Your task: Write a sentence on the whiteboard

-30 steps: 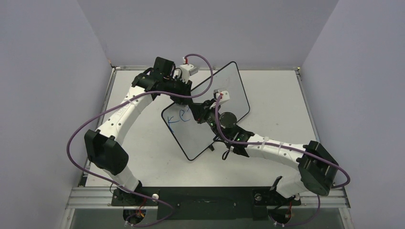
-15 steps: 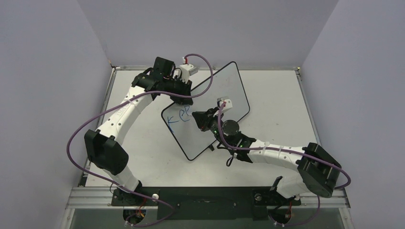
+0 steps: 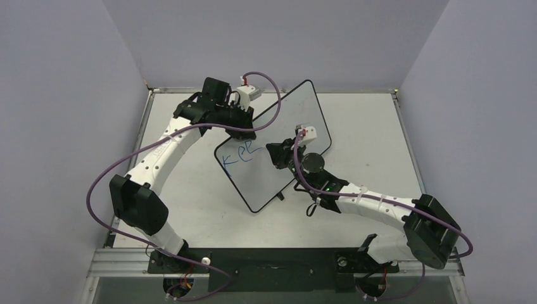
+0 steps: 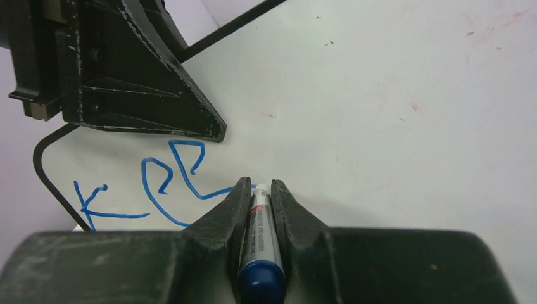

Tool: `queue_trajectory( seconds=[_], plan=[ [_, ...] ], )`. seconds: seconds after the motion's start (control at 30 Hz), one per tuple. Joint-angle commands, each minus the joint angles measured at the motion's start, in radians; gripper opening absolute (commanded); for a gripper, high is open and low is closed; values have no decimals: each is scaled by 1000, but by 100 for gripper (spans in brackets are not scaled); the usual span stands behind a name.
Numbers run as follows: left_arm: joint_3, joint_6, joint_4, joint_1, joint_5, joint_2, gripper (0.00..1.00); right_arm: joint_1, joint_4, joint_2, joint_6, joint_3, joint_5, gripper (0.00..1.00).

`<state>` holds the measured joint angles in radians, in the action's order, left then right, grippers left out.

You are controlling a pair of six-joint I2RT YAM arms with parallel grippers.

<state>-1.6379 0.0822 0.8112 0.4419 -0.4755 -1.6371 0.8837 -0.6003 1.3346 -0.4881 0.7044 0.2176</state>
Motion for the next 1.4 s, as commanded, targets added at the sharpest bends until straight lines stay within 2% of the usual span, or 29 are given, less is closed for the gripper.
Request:
queue_trajectory(
  seconds=[0.0,0.2,0.73,1.1,1.37],
  plan=[
    [10,104,-113,9,94,16,0,-7,1,-79,60,24,-35,0],
    [14,108,-105,9,97,23,0,-17,16,-102,96,71,-38,0],
    [33,103,-126,11,77,37,0,-44,39,23,93,212,-59,0],
    [37,102,-126,12,72,42,0,-44,42,53,83,198,-63,0],
    [39,101,-127,12,72,42,0,-43,37,49,61,124,-61,0]
  ],
)
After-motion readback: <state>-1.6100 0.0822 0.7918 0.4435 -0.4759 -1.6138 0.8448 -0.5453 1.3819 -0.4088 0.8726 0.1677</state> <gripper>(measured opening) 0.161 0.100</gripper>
